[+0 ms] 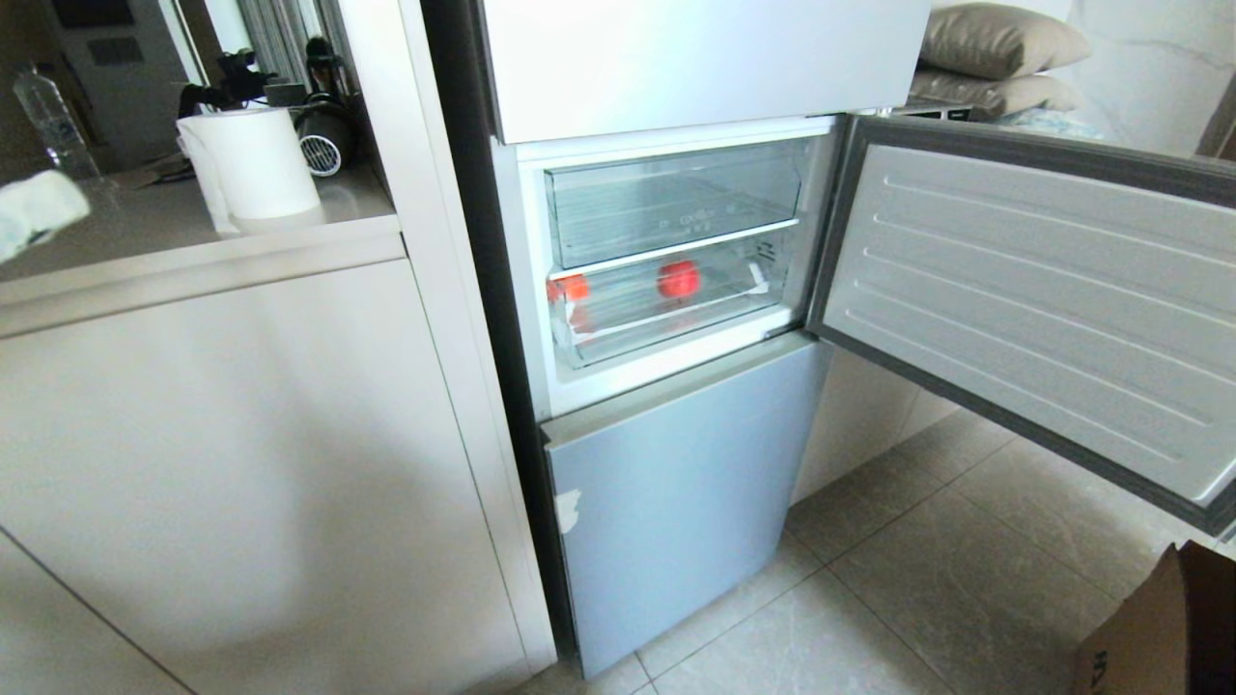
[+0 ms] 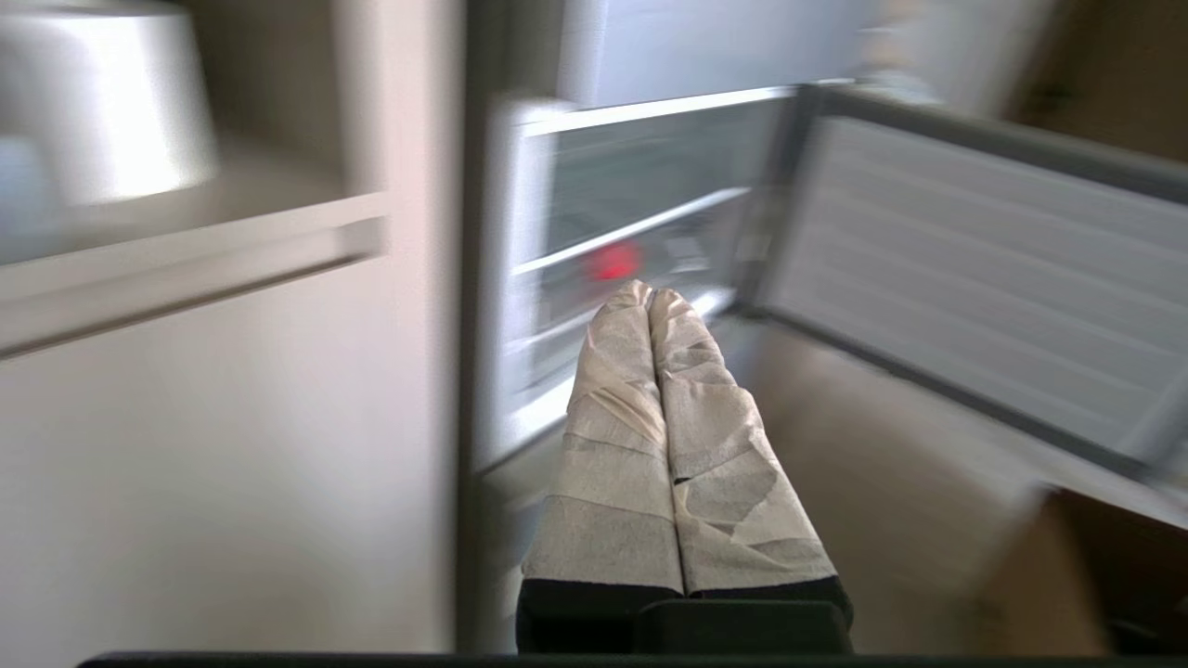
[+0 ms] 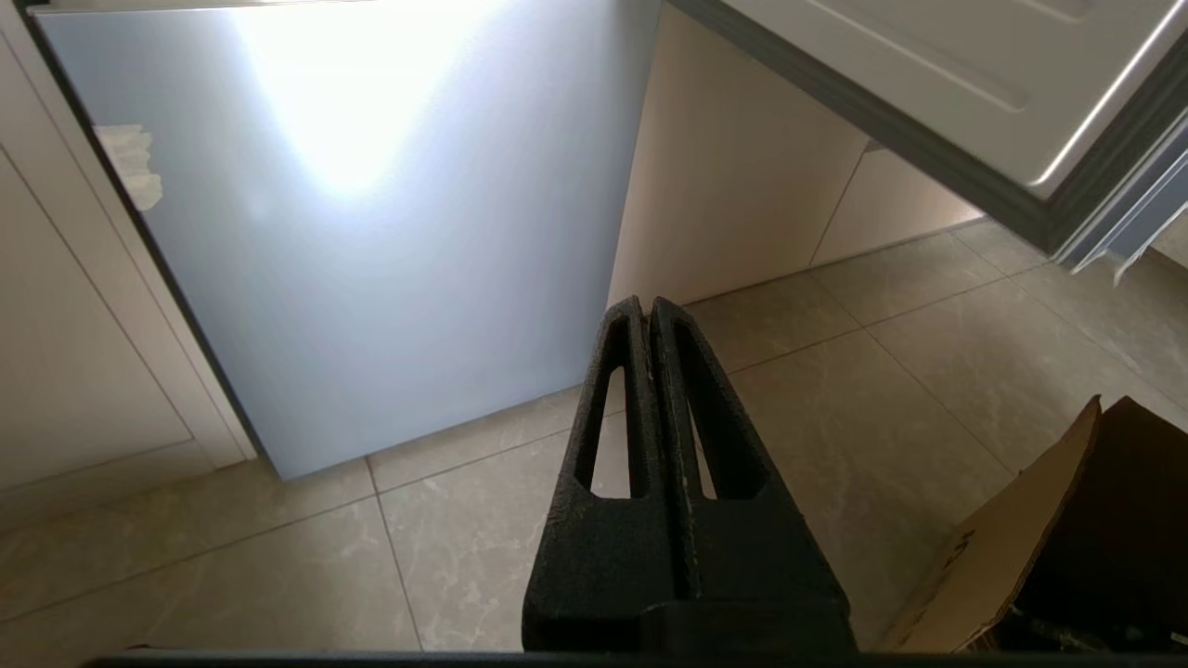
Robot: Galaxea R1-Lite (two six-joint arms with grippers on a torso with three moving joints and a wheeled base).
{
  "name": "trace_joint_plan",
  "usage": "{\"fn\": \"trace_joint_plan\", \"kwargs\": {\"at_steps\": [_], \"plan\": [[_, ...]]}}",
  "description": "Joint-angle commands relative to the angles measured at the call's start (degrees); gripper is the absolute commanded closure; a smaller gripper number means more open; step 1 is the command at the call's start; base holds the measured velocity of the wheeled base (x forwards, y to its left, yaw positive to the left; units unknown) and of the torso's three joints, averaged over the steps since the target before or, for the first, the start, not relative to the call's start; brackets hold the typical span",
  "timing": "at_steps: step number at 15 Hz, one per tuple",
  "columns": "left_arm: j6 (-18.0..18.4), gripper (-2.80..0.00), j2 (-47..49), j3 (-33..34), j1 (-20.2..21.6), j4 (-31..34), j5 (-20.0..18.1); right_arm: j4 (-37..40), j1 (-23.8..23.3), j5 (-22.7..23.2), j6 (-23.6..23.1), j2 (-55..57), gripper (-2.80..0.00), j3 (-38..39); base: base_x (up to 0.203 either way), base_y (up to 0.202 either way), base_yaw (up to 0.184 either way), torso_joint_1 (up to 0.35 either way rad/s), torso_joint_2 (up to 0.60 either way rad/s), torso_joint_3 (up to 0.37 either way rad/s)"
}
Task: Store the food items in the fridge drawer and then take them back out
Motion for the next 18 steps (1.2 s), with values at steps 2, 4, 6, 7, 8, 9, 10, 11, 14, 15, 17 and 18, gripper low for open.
{"fn": "trace_joint_plan", "kwargs": {"at_steps": [2, 4, 6, 7, 8, 9, 10, 11, 14, 15, 17, 18], "plan": [[2.1, 0.0, -8.5, 3.0, 11.2, 2.8, 0.3, 0.0, 0.0, 0.0, -0.1, 0.1, 0.0, 0.0, 0.0, 0.0, 0.0, 0.0, 0.0, 0.0], [3.8, 0.0, -14.0, 5.8, 20.5, 6.1, 0.3, 0.0, 0.0, 0.0, -0.1, 0.1, 0.0, 0.0, 0.0, 0.0, 0.0, 0.0, 0.0, 0.0], [5.4, 0.0, -19.6, 12.4, 28.0, 9.4, 0.2, 0.0, 0.0, 0.0, -0.1, 0.1, 0.0, 0.0, 0.0, 0.0, 0.0, 0.0, 0.0, 0.0], [6.1, 0.0, -22.8, 17.0, 30.6, 10.2, 0.0, 0.0, 0.0, 0.0, -0.1, 0.1, 0.0, 0.0, 0.0, 0.0, 0.0, 0.0, 0.0, 0.0], [6.6, 0.0, -25.2, 21.4, 31.9, 10.6, -0.3, 0.0, 0.0, 0.0, -0.1, 0.1, 0.0, 0.0, 0.0, 0.0, 0.0, 0.0, 0.0, 0.0], [6.8, 0.0, -27.5, 25.7, 32.5, 10.9, -0.9, 0.1, 0.0, 0.0, -0.1, 0.1, 0.0, 0.0, 0.0, 0.0, 0.0, 0.0, 0.0, 0.0], [7.0, 0.0, -30.1, 30.5, 32.8, 11.2, -1.8, 0.0, 0.0, 0.0, -0.2, 0.1, 0.0, 0.0, 0.0, 0.0, 0.0, 0.0, 0.0, 0.0], [7.3, 0.0, -32.7, 35.2, 33.0, 11.5, -3.4, 0.0, 0.0, 0.0, 0.0, 0.1, 0.0, 0.0, 0.0, 0.0, 0.0, 0.0, 0.0, 0.0], [7.0, 0.0, -34.5, 46.4, 33.2, 10.3, -9.3, 0.0, 0.0, 0.1, 0.1, 0.1, 0.0, 0.0, 0.0, 0.0, 0.0, 0.0, 0.0, 0.0], [5.9, 0.0, -34.6, 46.8, 33.2, 13.1, -11.0, 0.0, 0.0, 0.0, 0.1, 0.1, 0.0, 0.0, 0.0, 0.0, 0.0, 0.0, 0.0, 0.0], [6.8, 0.0, -34.8, 46.3, 33.0, 18.8, -11.3, 0.0, 0.0, 0.0, -0.1, 0.1, 0.0, 0.0, 0.0, 0.0, 0.0, 0.0, 0.0, 0.0], [7.2, 0.0, -35.2, 45.8, 32.0, 20.2, -11.6, 0.0, 0.0, 0.0, 0.1, 0.1, 0.0, 0.0, 0.0, 0.0, 0.0, 0.0, 0.0, 0.0]]}}
